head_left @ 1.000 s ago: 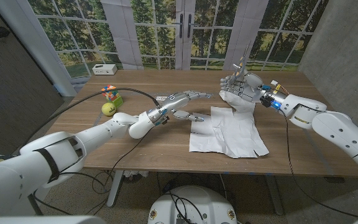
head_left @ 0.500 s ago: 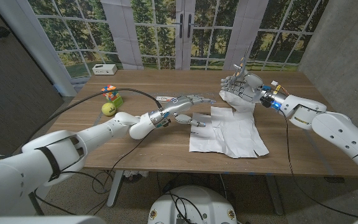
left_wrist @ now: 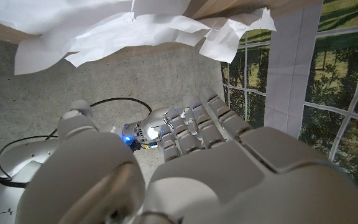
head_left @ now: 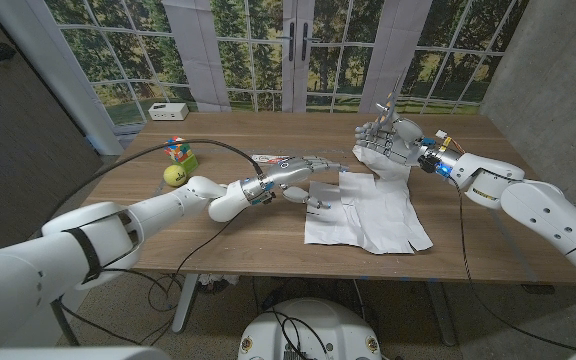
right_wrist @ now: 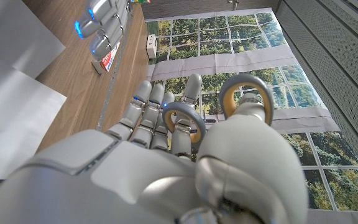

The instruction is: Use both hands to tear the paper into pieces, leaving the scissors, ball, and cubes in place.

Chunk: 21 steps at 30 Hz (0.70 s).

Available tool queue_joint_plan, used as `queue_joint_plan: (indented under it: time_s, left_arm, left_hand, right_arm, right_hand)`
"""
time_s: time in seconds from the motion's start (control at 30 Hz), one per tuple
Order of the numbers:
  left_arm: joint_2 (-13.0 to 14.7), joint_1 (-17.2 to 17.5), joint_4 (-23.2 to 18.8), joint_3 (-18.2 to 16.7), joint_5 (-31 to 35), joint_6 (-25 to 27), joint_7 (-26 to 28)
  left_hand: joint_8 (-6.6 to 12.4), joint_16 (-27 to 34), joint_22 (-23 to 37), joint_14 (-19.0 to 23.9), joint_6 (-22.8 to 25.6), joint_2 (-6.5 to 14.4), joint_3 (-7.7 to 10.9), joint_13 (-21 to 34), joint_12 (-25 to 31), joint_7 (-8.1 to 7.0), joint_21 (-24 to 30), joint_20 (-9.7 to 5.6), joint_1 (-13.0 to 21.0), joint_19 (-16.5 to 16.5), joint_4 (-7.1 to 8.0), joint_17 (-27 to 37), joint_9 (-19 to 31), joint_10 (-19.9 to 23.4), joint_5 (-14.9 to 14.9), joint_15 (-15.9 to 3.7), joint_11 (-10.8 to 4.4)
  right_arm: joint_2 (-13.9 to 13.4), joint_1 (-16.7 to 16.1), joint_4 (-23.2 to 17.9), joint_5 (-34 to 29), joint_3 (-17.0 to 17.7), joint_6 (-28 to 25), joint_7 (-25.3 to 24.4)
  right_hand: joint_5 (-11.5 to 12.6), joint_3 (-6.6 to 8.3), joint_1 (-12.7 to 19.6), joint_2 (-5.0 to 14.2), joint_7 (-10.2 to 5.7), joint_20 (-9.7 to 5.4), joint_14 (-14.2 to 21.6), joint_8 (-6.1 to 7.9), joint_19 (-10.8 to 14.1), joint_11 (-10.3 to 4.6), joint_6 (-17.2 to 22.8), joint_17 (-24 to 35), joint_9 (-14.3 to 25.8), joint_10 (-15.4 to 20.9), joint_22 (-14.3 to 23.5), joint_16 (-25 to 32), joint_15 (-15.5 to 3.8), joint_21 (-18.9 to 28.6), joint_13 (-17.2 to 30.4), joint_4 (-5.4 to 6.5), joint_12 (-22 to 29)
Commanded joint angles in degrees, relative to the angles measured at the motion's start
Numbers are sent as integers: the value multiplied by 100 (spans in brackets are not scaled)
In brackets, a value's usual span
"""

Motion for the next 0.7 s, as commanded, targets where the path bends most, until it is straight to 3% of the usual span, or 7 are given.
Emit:
queue_joint_plan:
  time_s: [0.03, 0.37, 0.7]
  left_arm:
    - [-227, -376, 485, 547, 273, -69, 347]
    - [-452, -646, 951, 1024, 448, -30, 769]
    - [-523, -789, 996, 1327, 484, 71, 1006]
  left_hand:
    - [-20, -23, 17, -27, -25, -3, -1, 9, 8, -13, -9, -279, 93, 49, -54, 10, 6, 3, 51, -1025, 9]
    - [-38, -32, 15, -44, -24, -14, 29, 7, -11, -13, -32, -282, 287, 54, -94, 9, -17, -48, 71, -1031, 12]
    - [-40, -34, 17, -49, 19, -3, 80, 19, 2, -12, -57, -325, 569, 72, -116, 11, -34, -51, 89, -1031, 11]
  right_arm:
    - [13, -15, -12, -19, -7, 16, -25]
    - [7, -12, -38, -22, -14, 2, -46]
    - [-11, -30, -77, -20, 1, 1, -63]
  right_hand:
    - [-4, -30, -24, 0, 23, -27, 40, -2, 48, -4, 0, 6, 9, 47, 8, 34, -116, 3, -2, -10, -12]
    - [-6, -32, 3, -24, 28, -20, 41, 0, 41, -4, 5, -7, 16, 36, 9, 34, -114, -12, -2, -39, -20]
    - [-6, -30, -1, -13, 23, -21, 39, -8, 49, 2, 10, -12, 6, 30, 9, 40, -136, -23, -5, -43, -29]
